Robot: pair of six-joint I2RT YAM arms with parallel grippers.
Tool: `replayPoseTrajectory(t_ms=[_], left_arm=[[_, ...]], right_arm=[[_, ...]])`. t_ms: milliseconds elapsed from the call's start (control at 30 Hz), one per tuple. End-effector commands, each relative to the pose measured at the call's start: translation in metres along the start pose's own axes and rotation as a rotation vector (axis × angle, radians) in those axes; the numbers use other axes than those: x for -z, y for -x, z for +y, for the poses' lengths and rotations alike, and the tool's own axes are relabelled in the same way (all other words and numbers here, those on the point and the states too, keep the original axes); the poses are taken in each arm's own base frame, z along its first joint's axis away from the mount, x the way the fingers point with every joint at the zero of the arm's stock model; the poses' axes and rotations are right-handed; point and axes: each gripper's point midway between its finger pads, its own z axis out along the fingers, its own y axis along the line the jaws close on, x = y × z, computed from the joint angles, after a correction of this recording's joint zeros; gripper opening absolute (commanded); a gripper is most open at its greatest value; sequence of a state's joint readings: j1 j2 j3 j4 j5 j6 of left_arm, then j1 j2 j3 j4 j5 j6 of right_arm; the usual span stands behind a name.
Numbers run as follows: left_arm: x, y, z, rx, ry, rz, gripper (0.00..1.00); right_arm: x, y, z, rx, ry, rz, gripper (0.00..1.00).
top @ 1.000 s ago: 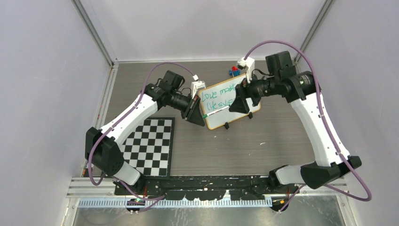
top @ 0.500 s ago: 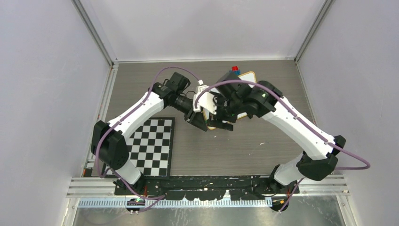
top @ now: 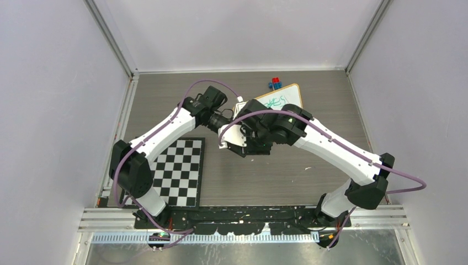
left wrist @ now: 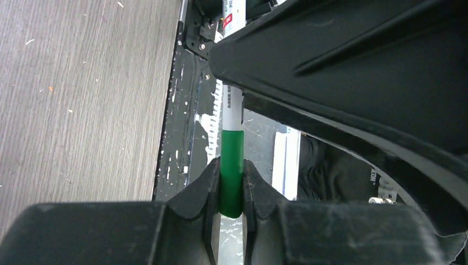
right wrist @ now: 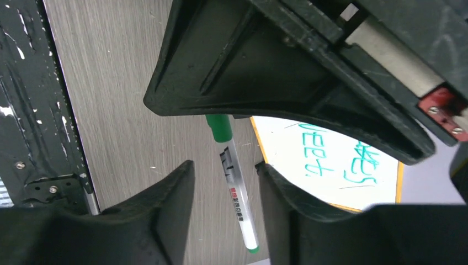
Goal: Write a sentence on the whiteboard
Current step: Place the whiteboard marker at the center of the board.
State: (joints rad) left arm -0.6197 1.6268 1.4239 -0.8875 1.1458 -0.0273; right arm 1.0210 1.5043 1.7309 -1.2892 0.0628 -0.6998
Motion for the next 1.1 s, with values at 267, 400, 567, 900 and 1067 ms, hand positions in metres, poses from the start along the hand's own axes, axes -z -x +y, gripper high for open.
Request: replayPoseTrajectory(t_ms=[267, 400, 567, 900, 1067], left_arm=[[0.005, 0.008, -0.021, -0.048, -0.062, -0.027, 0.08], [0.009, 0.012, -0.020, -0.100, -0.012, -0.053, 0.34], [0.024, 0.022, -0.009, -0.112, 0.052, -0.126, 0.60], [0.090, 0.061, 0.016, -0.117, 0.242, -0.434, 1.00], [0.128, 0.072, 0.035, -0.079, 0.359, -0.565, 1.00]], right_arm=[[-0.006, -0.017, -0.006, 0.074, -0.052, 0.072, 0.02], [-0.002, -0.018, -0.005, 0.037, -0.064, 0.057, 0.00], [0.009, -0.023, -0.014, -0.128, -0.056, -0.015, 0.01], [0.051, -0.056, -0.078, -0.682, -0.121, -0.283, 0.00], [0.060, -0.111, -0.106, -0.938, -0.216, -0.336, 0.00]])
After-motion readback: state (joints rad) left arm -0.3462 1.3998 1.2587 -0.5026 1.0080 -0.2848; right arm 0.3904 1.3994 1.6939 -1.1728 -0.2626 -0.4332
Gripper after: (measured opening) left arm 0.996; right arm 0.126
